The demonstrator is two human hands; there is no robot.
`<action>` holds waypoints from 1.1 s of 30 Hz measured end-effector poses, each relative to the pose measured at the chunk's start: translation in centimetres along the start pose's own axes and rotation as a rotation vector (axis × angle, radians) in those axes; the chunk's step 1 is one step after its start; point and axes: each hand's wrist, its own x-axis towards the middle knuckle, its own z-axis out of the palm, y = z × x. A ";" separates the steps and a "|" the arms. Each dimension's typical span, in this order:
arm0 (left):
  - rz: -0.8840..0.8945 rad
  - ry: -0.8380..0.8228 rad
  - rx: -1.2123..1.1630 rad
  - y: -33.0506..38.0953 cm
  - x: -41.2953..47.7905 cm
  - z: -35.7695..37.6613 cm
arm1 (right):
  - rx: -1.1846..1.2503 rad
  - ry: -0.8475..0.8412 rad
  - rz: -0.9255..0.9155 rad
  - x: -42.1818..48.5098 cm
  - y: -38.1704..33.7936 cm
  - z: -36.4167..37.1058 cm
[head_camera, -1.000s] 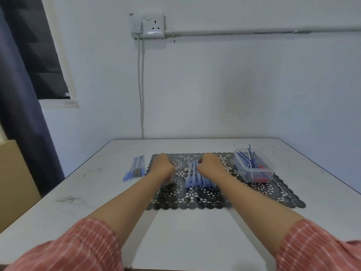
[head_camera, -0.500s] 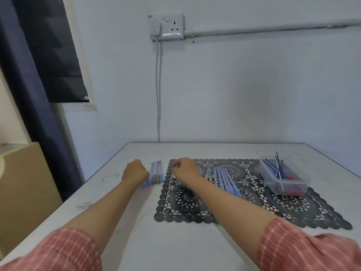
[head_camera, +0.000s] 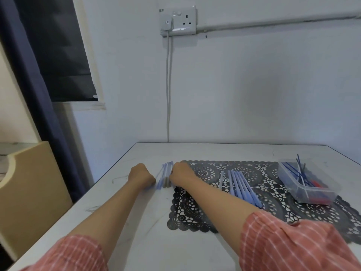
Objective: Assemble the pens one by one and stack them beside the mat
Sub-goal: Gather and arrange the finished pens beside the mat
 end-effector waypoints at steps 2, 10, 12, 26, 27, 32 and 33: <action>-0.013 -0.009 0.036 0.1 -0.1 -0.2 | 0.006 0.052 0.005 -0.1 0.2 0.4; -0.020 0.030 0.052 0.4 -0.7 -0.4 | 0.011 0.127 0.076 0.4 0.5 0.5; -0.016 0.057 0.029 0.5 -1.1 -0.3 | 0.017 0.073 0.092 0.3 0.9 0.2; 0.009 0.250 -0.291 3.8 -3.6 1.2 | 0.058 0.124 0.249 -4.3 7.4 -5.5; 0.034 0.239 -0.309 4.6 -3.9 1.4 | 0.059 0.128 0.271 -4.6 8.0 -5.8; 0.124 0.071 -0.256 9.3 -7.0 2.5 | 0.045 0.130 0.338 -6.6 10.2 -7.0; 0.143 0.025 -0.231 10.1 -7.6 2.9 | 0.047 0.130 0.344 -7.0 10.5 -7.2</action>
